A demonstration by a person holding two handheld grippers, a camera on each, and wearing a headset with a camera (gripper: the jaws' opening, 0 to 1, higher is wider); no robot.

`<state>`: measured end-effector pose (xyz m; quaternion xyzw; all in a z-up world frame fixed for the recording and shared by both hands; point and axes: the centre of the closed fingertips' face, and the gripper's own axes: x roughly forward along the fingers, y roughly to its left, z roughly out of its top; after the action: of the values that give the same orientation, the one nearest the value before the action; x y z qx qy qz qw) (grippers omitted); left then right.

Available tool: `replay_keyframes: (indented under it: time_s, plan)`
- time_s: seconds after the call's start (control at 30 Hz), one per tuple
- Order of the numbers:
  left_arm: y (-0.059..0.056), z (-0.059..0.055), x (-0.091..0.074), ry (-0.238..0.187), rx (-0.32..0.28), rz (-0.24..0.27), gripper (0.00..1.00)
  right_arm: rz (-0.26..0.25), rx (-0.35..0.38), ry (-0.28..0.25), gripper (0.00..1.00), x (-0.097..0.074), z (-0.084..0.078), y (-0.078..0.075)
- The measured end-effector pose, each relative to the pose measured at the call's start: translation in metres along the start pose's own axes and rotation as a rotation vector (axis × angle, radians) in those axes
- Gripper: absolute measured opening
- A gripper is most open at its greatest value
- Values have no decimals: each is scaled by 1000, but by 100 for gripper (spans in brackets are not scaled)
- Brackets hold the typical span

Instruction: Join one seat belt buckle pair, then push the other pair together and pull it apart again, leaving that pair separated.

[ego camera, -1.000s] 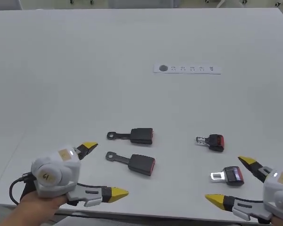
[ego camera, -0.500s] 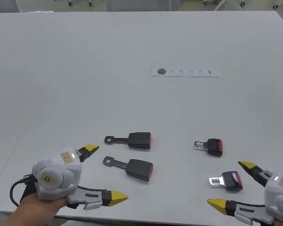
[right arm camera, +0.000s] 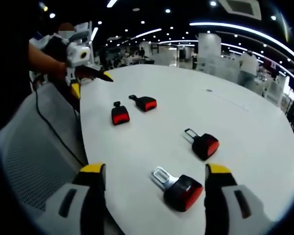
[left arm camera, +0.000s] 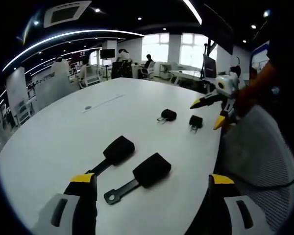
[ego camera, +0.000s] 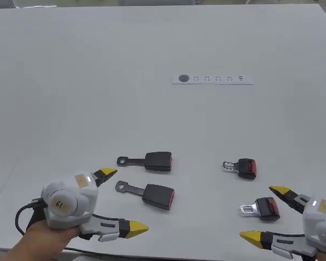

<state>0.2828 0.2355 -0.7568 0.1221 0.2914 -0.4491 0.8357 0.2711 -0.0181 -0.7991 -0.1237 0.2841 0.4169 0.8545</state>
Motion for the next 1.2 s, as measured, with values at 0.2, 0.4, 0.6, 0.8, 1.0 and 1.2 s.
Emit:
replay_keyframes:
  time_s: [0.2, 0.4, 0.6, 0.8, 1.0, 1.2]
  plan:
    - [-1, -5, 12, 28, 9, -31, 94, 19, -5, 25, 83, 3, -4, -9]
    - [1, -11, 24, 56, 16, -53, 90, 43, -11, 52, 81, 6, -11, -16]
    - [4, -15, 36, 83, 14, -76, 89, 76, -15, 76, 81, 12, -17, -24]
    - [7, -20, 50, 120, 37, -109, 87, 124, -33, 113, 80, 18, -27, -27]
    - [9, -23, 62, 158, 79, -151, 85, 167, -39, 134, 78, 20, -31, -31]
    - [8, -32, 76, 215, 153, -209, 81, 209, -61, 164, 76, 20, -35, -31]
